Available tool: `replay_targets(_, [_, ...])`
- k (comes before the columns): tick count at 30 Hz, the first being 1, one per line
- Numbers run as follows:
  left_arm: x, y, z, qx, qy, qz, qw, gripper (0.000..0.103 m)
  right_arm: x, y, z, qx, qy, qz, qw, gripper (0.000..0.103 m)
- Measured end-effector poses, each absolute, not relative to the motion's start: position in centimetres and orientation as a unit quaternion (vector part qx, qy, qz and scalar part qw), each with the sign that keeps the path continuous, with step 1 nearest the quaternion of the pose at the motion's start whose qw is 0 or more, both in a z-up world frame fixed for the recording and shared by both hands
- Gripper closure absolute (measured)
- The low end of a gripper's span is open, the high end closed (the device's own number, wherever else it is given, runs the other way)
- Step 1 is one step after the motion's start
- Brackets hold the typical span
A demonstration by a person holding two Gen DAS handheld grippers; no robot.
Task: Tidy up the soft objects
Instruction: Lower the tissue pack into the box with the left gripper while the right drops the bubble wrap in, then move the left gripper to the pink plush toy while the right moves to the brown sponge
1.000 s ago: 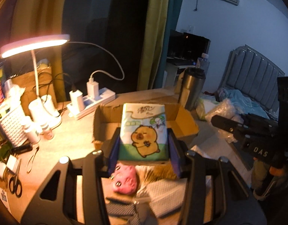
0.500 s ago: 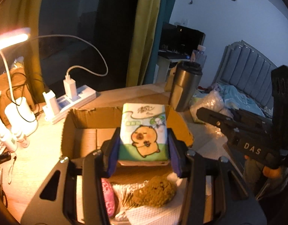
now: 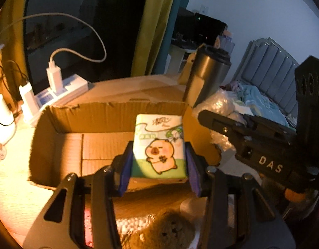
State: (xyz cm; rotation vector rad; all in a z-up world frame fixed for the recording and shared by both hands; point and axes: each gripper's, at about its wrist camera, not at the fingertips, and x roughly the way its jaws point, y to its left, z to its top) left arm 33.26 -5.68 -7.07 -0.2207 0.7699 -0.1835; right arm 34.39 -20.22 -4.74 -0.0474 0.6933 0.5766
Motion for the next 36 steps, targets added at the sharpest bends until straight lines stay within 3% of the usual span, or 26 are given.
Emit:
replay_targets(10, [35.2,-6.2,-9.2,-0.122,0.404,-0.107,0.900,0.055,35.7,-19.4,-5.7,-0.013,0.354,0.274,0.894,0.063])
replay_targets(12, [35.3,-6.3,-9.3,-0.122,0.409,-0.108,0.898,0.051,35.9,-19.4,-5.8,-0.011,0.357,0.267,0.895,0.049])
replay_targets(15, [35.1,-6.1,-9.3,-0.124,0.408,-0.105,0.898,0.043,36.1,-19.5,-5.7,-0.008,0.358,0.262,0.896,0.040])
replay_targets(17, [34.9,-6.1,-9.0,-0.127,0.405,-0.105,0.899,0.037,36.1,-19.6,-5.6,-0.010,0.358,0.257,0.898,0.040])
replay_targets(36, [29.8,-4.4,-5.0,-0.128,0.361,-0.090,0.919,0.036,31.7,-20.7,-3.3,-0.015,0.335,0.246,0.909,0.040])
